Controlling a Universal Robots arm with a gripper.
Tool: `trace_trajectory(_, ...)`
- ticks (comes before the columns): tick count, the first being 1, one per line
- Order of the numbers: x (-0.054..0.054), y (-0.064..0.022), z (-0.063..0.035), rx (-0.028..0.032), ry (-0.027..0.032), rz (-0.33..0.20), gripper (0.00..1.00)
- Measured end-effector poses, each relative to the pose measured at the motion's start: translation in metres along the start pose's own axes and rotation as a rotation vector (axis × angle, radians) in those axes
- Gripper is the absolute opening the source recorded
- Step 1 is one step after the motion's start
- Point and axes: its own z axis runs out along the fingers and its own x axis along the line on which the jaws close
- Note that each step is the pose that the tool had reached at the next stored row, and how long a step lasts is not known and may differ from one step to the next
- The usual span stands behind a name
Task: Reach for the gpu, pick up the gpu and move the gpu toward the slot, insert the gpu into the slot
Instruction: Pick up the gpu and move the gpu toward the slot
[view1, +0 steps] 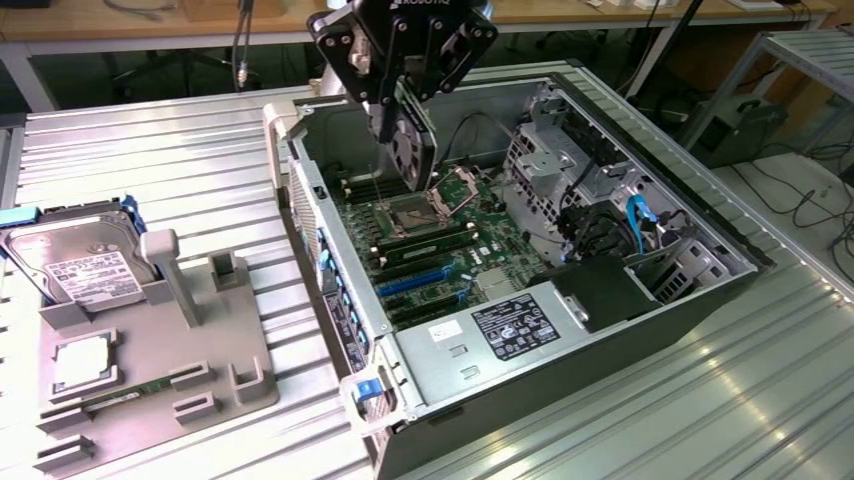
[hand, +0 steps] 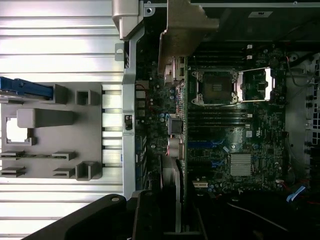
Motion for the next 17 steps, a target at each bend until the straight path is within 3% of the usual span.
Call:
trace_trajectory(7, -0.008, 0.0000, 0.0009, -0.0001, 0.0000, 0.000, 0.28)
trace_trajectory(17, -0.031, 0.0003, 0.0031, 0.0000, 0.0001, 0.000, 0.28)
